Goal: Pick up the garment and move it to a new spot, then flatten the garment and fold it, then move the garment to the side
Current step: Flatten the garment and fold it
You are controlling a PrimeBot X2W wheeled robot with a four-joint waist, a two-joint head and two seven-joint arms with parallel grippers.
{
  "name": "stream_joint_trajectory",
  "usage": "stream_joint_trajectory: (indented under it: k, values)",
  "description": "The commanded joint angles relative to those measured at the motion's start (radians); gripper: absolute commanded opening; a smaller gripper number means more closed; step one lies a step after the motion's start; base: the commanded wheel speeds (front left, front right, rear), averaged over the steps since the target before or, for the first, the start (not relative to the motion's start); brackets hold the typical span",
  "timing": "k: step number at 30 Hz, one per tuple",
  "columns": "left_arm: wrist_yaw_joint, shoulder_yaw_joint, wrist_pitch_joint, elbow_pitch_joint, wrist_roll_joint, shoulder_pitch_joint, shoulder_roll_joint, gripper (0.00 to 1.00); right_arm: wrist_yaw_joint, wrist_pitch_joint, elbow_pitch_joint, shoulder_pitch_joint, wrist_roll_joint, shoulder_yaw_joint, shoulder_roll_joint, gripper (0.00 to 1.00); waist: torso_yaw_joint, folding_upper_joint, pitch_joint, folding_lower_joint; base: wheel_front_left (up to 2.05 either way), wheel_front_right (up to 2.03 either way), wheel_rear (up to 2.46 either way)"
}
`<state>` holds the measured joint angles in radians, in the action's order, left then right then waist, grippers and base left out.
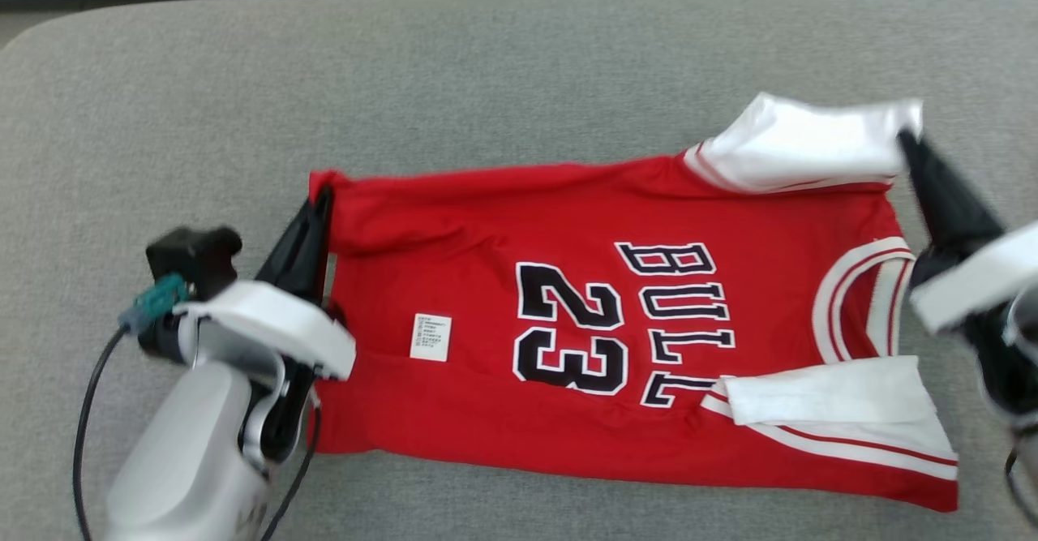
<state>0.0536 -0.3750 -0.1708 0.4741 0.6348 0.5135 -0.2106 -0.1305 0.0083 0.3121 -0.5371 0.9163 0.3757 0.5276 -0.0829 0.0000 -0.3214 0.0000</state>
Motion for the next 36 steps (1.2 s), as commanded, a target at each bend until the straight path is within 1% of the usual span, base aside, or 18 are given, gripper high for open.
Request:
stream_joint_trajectory:
  k: [1, 7, 11, 15, 19, 20, 23, 24, 25, 26, 27, 28, 29, 31, 36]
  values:
    - [-0.009, 0.005, 0.005, -0.014, 0.011, -0.024, -0.009, 0.00, 0.000, -0.005, -0.016, 0.036, 0.008, -0.003, -0.006, 0.00, 0.016, 0.0000, 0.016, 0.0000, 0.00, 0.00, 0.00]
    - [-0.055, 0.019, 0.039, -0.111, 0.027, -0.165, -0.054, 0.00, 0.000, -0.021, -0.123, 0.267, 0.038, -0.038, -0.061, 0.00, 0.052, 0.0000, 0.040, 0.0000, 0.00, 0.00, 0.00]
    - [-0.092, 0.033, 0.036, -0.175, 0.025, -0.242, -0.083, 0.00, 0.000, -0.031, -0.179, 0.402, 0.045, -0.079, -0.096, 0.00, 0.073, 0.0000, 0.047, 0.0000, 0.00, 0.00, 0.00]
    - [-0.112, 0.049, 0.040, -0.228, 0.040, -0.290, -0.097, 0.00, 0.000, -0.020, -0.215, 0.477, 0.033, -0.100, -0.119, 0.00, 0.083, 0.0000, 0.050, 0.0000, 0.00, 0.00, 0.00]
    - [-0.131, 0.056, 0.057, -0.264, 0.051, -0.339, -0.113, 0.00, 0.000, -0.004, -0.224, 0.537, 0.036, -0.121, -0.146, 0.00, 0.088, 0.0000, 0.057, 0.0000, 0.00, 0.00, 0.00]
    - [-0.139, 0.052, 0.063, -0.270, 0.042, -0.347, -0.122, 0.00, 0.000, 0.005, -0.226, 0.552, 0.030, -0.123, -0.144, 0.00, 0.088, 0.0000, 0.059, 0.0000, 0.00, 0.00, 0.00]
    - [-0.151, 0.054, 0.075, -0.285, 0.055, -0.375, -0.116, 0.00, 0.000, 0.022, -0.232, 0.591, 0.028, -0.133, -0.163, 0.00, 0.090, 0.0000, 0.069, 0.0000, 0.00, 0.00, 0.00]
    - [-0.153, 0.052, 0.083, -0.283, 0.062, -0.388, -0.117, 0.02, 0.000, 0.031, -0.233, 0.601, 0.023, -0.134, -0.166, 0.00, 0.093, 0.0000, 0.072, 0.0000, 0.00, 0.00, 0.00]
    - [-0.154, 0.053, 0.090, -0.283, 0.074, -0.399, -0.112, 0.13, 0.000, 0.042, -0.230, 0.612, 0.025, -0.136, -0.171, 0.00, 0.094, 0.0000, 0.074, 0.0000, 0.00, 0.00, 0.00]
    - [-0.160, 0.051, 0.102, -0.280, 0.075, -0.406, -0.112, 0.39, 0.000, 0.056, -0.227, 0.619, 0.017, -0.131, -0.172, 0.00, 0.095, 0.0000, 0.076, 0.0000, 0.00, 0.00, 0.00]
    - [-0.164, 0.045, 0.109, -0.274, 0.070, -0.413, -0.116, 1.00, 0.000, 0.059, -0.230, 0.621, 0.004, -0.129, -0.174, 0.26, 0.096, 0.0000, 0.078, 0.0000, 0.00, 0.00, 0.00]
    - [-0.170, 0.045, 0.110, -0.275, 0.071, -0.417, -0.115, 1.00, 0.000, 0.055, -0.237, 0.622, -0.002, -0.130, -0.182, 0.69, 0.097, 0.0000, 0.080, 0.0000, 0.00, 0.00, 0.00]
    - [-0.177, 0.044, 0.108, -0.273, 0.065, -0.422, -0.115, 1.00, 0.000, 0.047, -0.242, 0.621, -0.027, -0.129, -0.183, 1.00, 0.098, 0.0000, 0.082, 0.0000, 0.00, 0.00, 0.00]
    - [-0.194, 0.041, 0.094, -0.274, 0.051, -0.429, -0.111, 1.00, 0.000, 0.019, -0.255, 0.611, -0.083, -0.138, -0.187, 1.00, 0.100, 0.0000, 0.088, 0.0000, 0.00, 0.00, 0.00]
    - [-0.245, 0.047, -0.023, -0.320, -0.018, -0.443, -0.097, 1.00, 0.000, -0.050, -0.313, 0.591, -0.250, -0.180, -0.212, 1.00, 0.103, 0.0000, 0.112, 0.0000, 0.00, 0.00, 0.00]
